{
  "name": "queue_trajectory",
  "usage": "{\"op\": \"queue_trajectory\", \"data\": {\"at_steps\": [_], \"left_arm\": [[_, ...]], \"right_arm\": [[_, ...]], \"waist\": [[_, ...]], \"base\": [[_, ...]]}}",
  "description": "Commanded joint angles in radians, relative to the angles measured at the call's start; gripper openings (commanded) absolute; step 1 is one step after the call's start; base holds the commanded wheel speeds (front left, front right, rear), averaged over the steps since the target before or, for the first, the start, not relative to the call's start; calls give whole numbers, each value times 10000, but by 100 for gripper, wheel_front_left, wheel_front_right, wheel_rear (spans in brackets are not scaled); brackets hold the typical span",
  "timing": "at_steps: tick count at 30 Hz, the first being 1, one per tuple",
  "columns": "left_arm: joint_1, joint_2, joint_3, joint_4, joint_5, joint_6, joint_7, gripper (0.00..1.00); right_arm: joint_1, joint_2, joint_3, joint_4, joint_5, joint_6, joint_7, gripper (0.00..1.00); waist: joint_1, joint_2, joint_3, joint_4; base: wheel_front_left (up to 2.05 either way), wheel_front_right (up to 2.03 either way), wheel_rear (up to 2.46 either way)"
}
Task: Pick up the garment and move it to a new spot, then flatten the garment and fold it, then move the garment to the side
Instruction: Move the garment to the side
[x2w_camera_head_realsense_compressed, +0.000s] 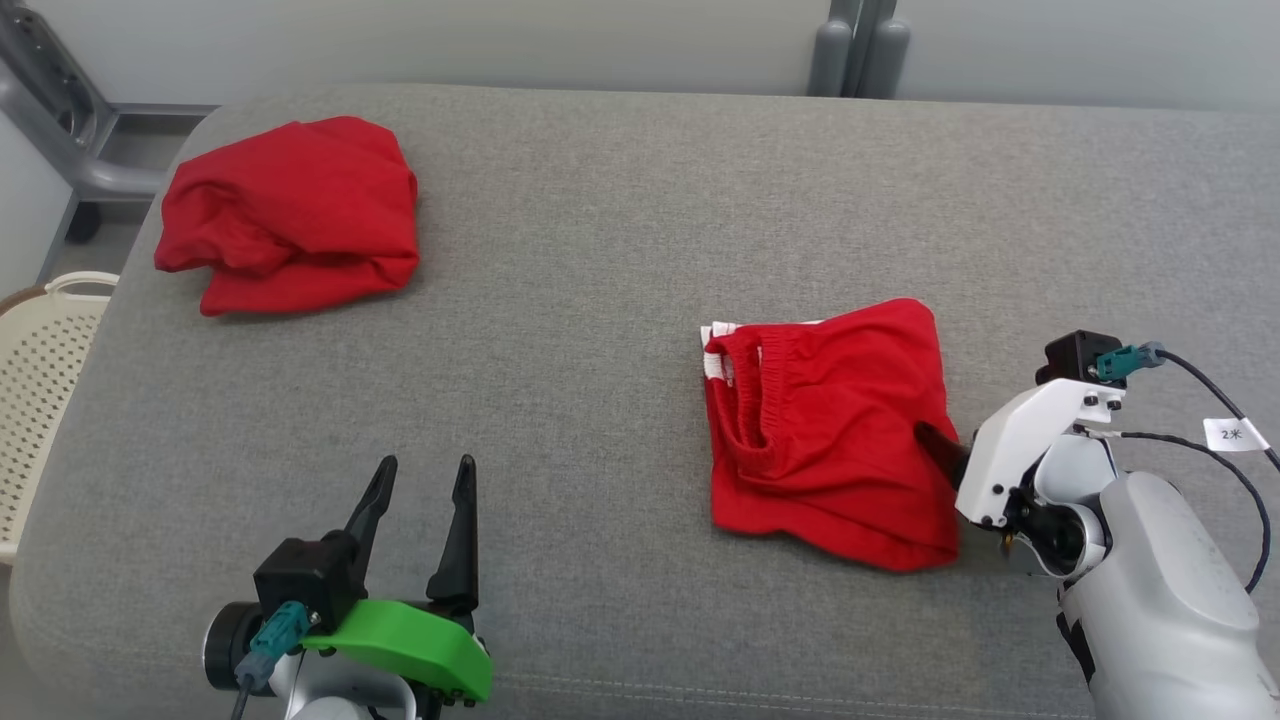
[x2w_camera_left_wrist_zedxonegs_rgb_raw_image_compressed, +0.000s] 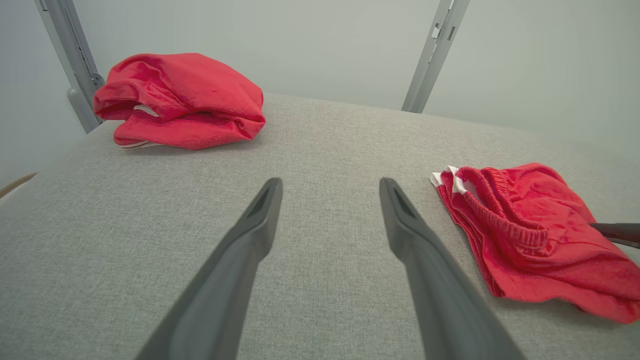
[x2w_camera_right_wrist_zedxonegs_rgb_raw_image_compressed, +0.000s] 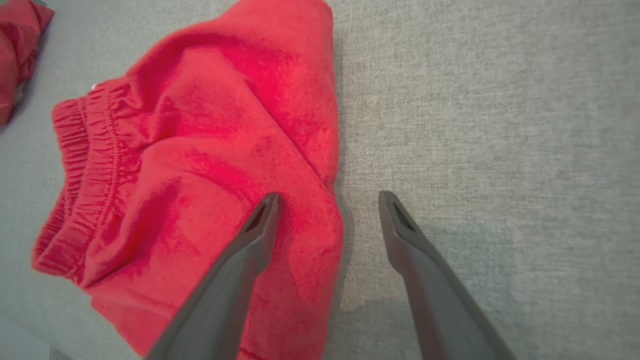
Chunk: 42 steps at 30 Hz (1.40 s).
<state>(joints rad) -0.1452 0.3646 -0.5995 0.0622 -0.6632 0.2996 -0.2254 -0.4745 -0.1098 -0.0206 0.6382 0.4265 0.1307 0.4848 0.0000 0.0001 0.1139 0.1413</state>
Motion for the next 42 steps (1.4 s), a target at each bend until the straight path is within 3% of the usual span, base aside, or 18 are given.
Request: {"op": "queue_trajectory", "data": {"at_steps": [1, 9, 10, 11, 13, 14, 22, 29, 42], "left_arm": [[-145, 86, 3, -47, 90, 46, 13, 100], [-195, 100, -22, -117, 106, 80, 32, 100], [-196, 100, -20, -119, 104, 76, 28, 100], [-198, 95, -21, -120, 100, 85, 23, 100], [-193, 95, -14, -128, 95, 100, 7, 100], [-181, 97, -3, -133, 91, 111, -5, 100], [-269, 104, 36, -251, 134, 127, -75, 100], [-479, 99, 22, -541, 275, 177, -121, 100], [-1167, 302, 9, -905, 598, 164, 50, 100]], "right_arm": [[-155, 0, -62, 207, -35, 0, -69, 100], [-727, 85, -160, 1268, 9, 0, -293, 100], [-790, 88, -89, 1367, 36, 0, -275, 93], [-840, 90, -25, 1455, 57, 0, -303, 55], [-925, 59, 143, 1556, 138, 0, -354, 22], [-968, 22, 233, 1581, 169, 0, -383, 0], [-1329, -524, 1011, 1350, 540, -4, -606, 0], [-1771, -1061, 1516, 1072, 723, -4, -805, 0], [-2878, -1227, 2167, 1032, 904, -4, -1041, 0]], "waist": [[0, -1, 105, 204], [0, -1, 237, 485], [0, -1, 252, 508], [0, -1, 265, 525], [0, -1, 287, 536], [0, -1, 296, 529], [0, -1, 417, 118], [0, -1, 678, -705], [0, -1, 1511, -3641]], "base": [[0, 0, 0], [0, 0, 0], [0, 0, 0], [0, 0, 0], [0, 0, 0], [0, 0, 0], [0, 0, 0], [0, 0, 0], [0, 0, 0]]}}
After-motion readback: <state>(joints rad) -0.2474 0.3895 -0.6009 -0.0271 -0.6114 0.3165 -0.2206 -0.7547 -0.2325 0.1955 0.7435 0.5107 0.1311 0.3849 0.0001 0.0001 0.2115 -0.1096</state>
